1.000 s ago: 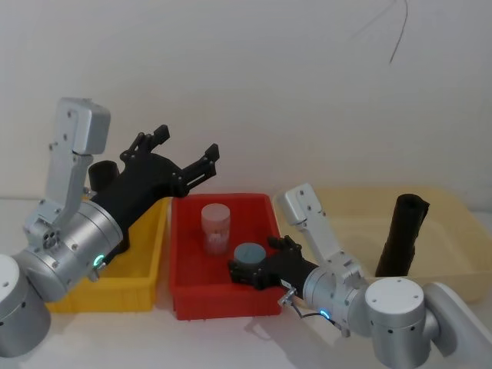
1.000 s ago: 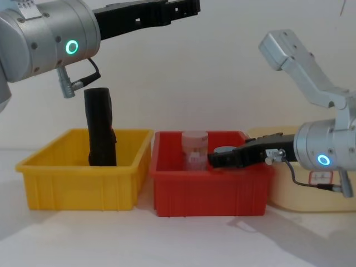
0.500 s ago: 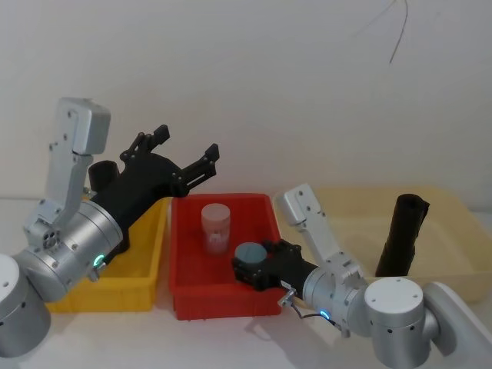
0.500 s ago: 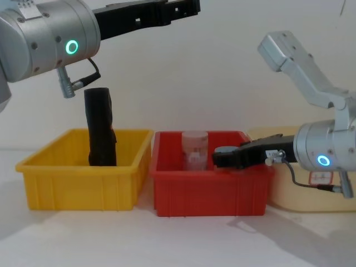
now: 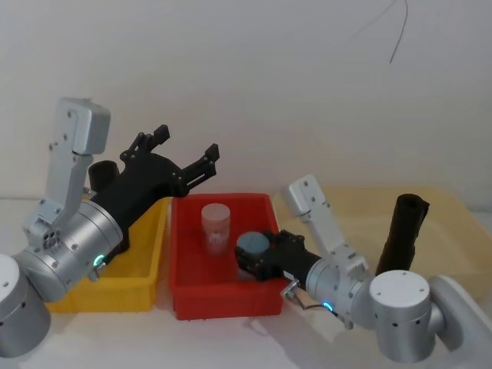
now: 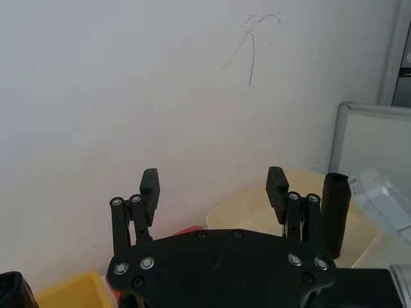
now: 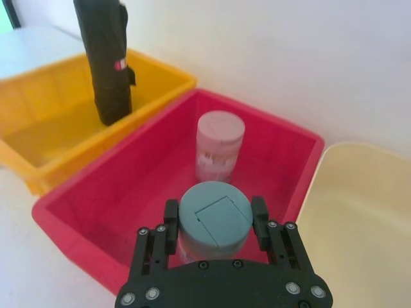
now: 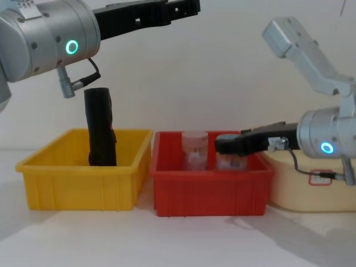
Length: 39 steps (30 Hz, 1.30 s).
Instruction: Pick up the garbage bag with the one hand and transfer it to the other hand.
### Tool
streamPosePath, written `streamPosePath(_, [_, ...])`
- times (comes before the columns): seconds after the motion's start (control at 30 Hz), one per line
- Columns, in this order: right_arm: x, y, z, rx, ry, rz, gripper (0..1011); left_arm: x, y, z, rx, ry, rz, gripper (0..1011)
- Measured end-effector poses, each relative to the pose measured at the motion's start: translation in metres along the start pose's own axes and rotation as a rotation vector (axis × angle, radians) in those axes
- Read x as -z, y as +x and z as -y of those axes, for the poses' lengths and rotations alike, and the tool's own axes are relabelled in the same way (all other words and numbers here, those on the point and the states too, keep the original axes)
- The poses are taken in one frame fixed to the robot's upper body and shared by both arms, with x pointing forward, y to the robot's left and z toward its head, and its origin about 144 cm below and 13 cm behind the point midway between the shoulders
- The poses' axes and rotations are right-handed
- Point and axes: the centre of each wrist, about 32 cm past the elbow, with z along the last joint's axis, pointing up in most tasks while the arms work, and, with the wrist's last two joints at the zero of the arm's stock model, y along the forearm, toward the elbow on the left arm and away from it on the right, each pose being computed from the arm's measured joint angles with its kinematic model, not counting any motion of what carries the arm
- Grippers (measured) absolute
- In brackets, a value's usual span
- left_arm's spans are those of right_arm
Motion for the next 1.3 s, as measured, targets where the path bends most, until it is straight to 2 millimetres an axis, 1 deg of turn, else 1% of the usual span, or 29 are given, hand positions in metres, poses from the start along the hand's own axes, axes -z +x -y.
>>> streamPosePath(0.13, [-0.006, 0.002, 0.003, 0.007, 0.025, -0.001, 665, 0.0, 0.0, 0.0, 0.0, 0.0, 0.0, 1001])
streamPosePath(0.43, [-0.032, 0.013, 0.016, 0.05, 0.135, 0.003, 665, 0.0, 0.0, 0.0, 0.0, 0.0, 0.0, 1001])
streamPosePath(0.53, [-0.045, 0.021, 0.023, 0.085, 0.186, 0.009, 665, 0.0, 0.0, 0.0, 0.0, 0.0, 0.0, 1001])
streamPosePath(0.63, [-0.05, 0.026, 0.027, 0.108, 0.208, 0.01, 665, 0.0, 0.0, 0.0, 0.0, 0.0, 0.0, 1001])
streamPosePath(0.77, [-0.06, 0.04, 0.037, 0.167, 0.25, 0.017, 665, 0.0, 0.0, 0.0, 0.0, 0.0, 0.0, 1001])
streamPosePath(0.97, [-0.061, 0.055, 0.046, 0.235, 0.262, 0.031, 665, 0.0, 0.0, 0.0, 0.0, 0.0, 0.0, 1001])
streamPosePath(1.07, [-0.059, 0.057, 0.048, 0.247, 0.256, 0.035, 665, 0.0, 0.0, 0.0, 0.0, 0.0, 0.0, 1001])
streamPosePath(1.1, [-0.054, 0.06, 0.049, 0.262, 0.242, 0.037, 665, 0.0, 0.0, 0.0, 0.0, 0.0, 0.0, 1001])
streamPosePath(1.3, [-0.039, 0.065, 0.051, 0.284, 0.202, 0.036, 665, 0.0, 0.0, 0.0, 0.0, 0.0, 0.0, 1001])
